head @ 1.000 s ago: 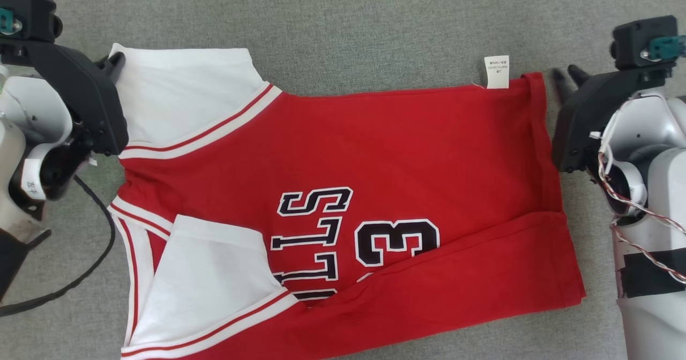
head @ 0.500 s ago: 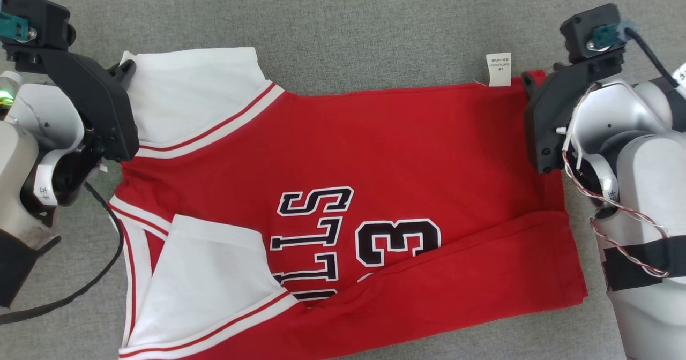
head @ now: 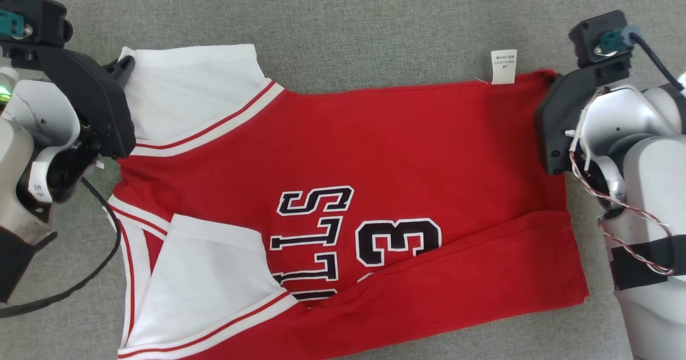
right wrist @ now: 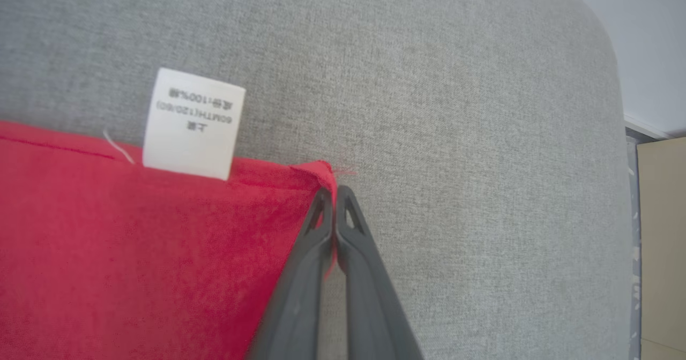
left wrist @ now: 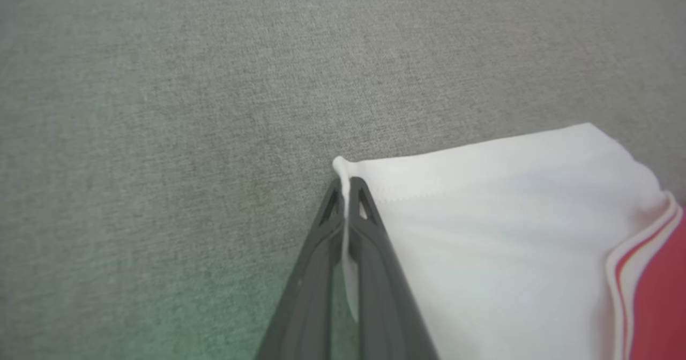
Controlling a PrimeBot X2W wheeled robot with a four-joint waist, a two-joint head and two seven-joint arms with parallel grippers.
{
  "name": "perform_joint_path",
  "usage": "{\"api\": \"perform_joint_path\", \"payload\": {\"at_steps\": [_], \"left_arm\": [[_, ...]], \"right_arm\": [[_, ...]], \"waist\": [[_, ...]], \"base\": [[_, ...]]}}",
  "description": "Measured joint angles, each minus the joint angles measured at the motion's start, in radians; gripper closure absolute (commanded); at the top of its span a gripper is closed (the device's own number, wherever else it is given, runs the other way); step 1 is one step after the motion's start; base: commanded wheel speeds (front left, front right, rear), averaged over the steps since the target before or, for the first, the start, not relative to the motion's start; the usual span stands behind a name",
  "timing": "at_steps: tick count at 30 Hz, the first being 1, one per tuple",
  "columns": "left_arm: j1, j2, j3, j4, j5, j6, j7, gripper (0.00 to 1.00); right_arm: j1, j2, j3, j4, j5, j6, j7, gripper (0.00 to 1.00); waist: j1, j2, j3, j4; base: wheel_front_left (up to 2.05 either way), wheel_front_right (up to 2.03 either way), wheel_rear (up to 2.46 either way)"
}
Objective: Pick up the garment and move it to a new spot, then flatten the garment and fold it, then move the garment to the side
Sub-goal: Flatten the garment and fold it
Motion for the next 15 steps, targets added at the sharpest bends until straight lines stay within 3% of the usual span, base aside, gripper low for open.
{"api": "perform_joint_path", "payload": {"at_steps": [7, 12, 15], "left_arm": [[-0.007, -0.002, -0.005, 0.011, 0.0, -0.004, 0.004, 1.0], [-0.009, 0.007, 0.006, 0.016, 0.0, -0.004, -0.016, 1.0], [-0.009, 0.012, 0.017, 0.018, -0.005, -0.01, -0.032, 1.0]], "right_arm": [[0.006, 0.04, -0.085, 0.009, 0.022, 0.0, -0.063, 1.0], [0.023, 0.127, -0.197, 0.033, 0.159, 0.0, -0.074, 1.0], [0.023, 0.146, -0.283, 0.057, 0.212, 0.0, -0.075, 1.0]], "waist": [[0.0001, 0.0, -0.008, -0.001], [0.0, 0.0, -0.023, -0.001], [0.0001, 0.0, -0.033, 0.0]], "base": [[0.0, 0.0, 0.0], [0.0, 0.0, 0.0], [0.0, 0.0, 0.0]]}}
